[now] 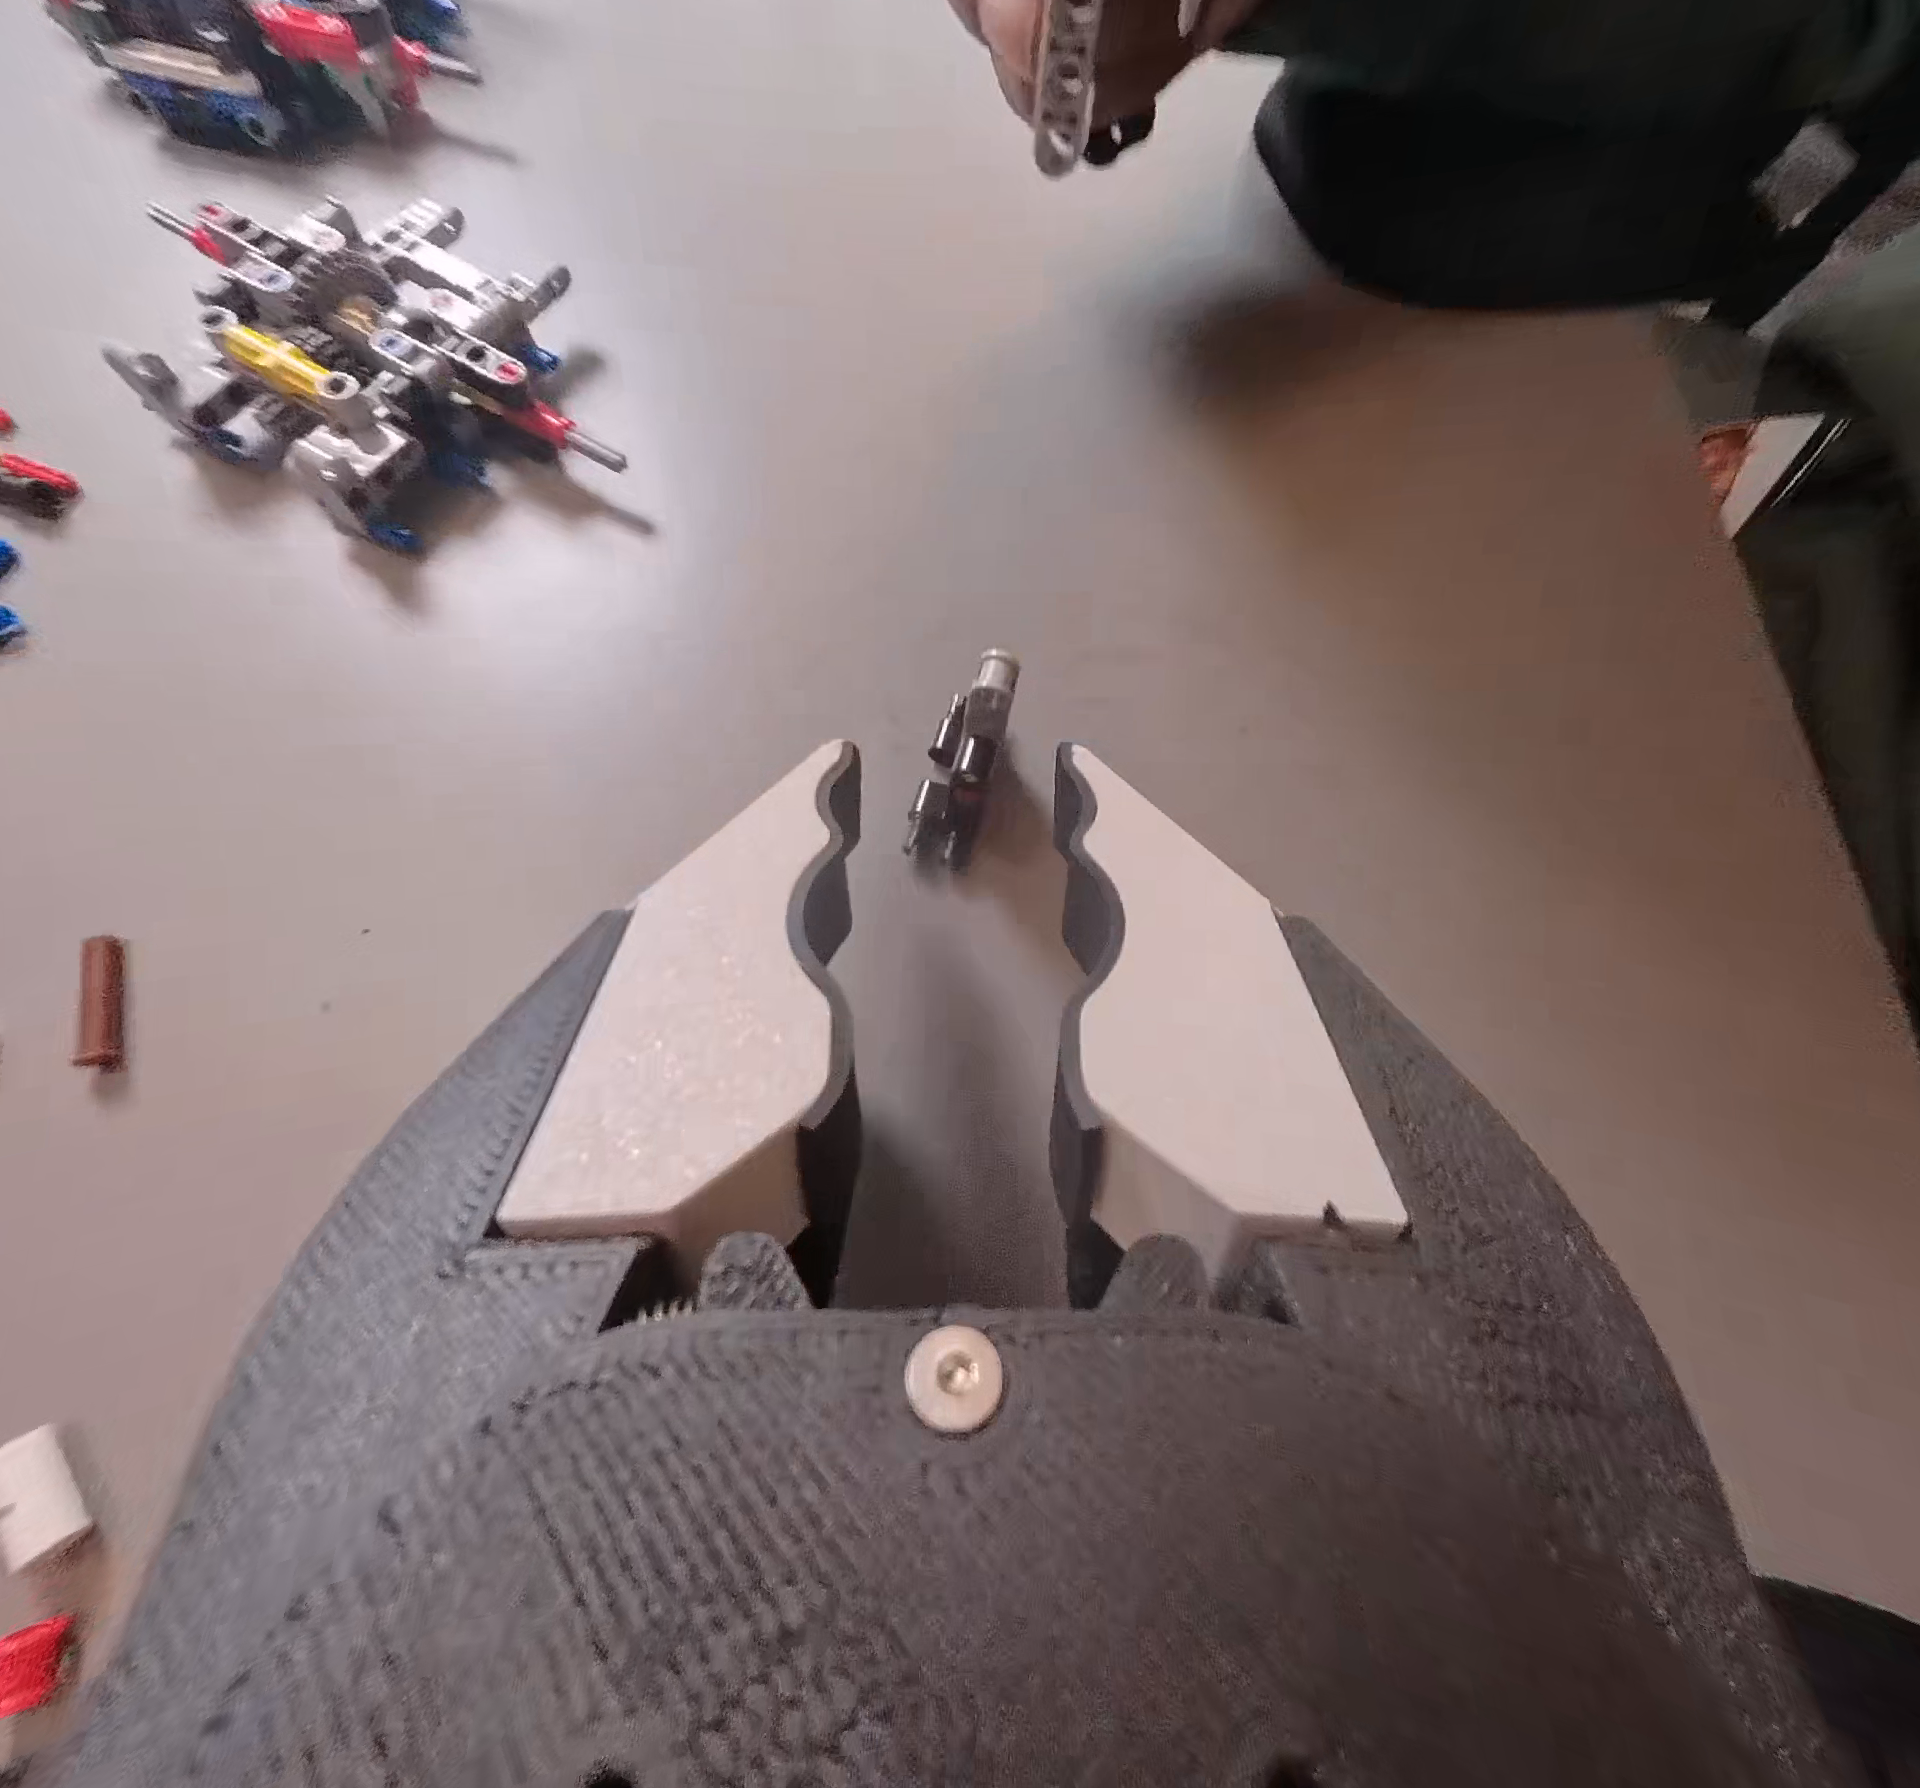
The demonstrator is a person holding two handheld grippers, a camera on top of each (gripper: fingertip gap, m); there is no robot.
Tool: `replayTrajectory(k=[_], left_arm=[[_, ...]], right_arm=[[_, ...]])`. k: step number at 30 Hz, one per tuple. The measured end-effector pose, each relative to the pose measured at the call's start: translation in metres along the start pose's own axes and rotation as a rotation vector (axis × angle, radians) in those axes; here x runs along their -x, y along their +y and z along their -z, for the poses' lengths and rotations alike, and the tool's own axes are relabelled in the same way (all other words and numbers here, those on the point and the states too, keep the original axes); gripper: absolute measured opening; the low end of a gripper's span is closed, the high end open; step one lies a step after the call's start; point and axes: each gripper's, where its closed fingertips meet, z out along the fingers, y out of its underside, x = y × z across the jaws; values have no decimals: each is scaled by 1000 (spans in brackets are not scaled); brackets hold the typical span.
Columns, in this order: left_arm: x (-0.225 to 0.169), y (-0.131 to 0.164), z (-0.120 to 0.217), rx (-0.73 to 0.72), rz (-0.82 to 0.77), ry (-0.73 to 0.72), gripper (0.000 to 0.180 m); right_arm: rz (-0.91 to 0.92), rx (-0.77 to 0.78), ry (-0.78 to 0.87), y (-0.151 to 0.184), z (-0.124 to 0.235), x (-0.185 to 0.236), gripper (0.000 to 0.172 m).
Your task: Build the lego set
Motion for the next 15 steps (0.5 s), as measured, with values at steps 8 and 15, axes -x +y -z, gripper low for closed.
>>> replayTrajectory(k=[8, 15], left_arm=[[-6, 0, -19, 41, -60, -2, 6], [-39, -52, 3, -264, 238, 314, 6]], right_arm=[[-3, 20, -6, 6, 1, -1, 5], [57, 52, -34, 11, 0, 7, 5]])
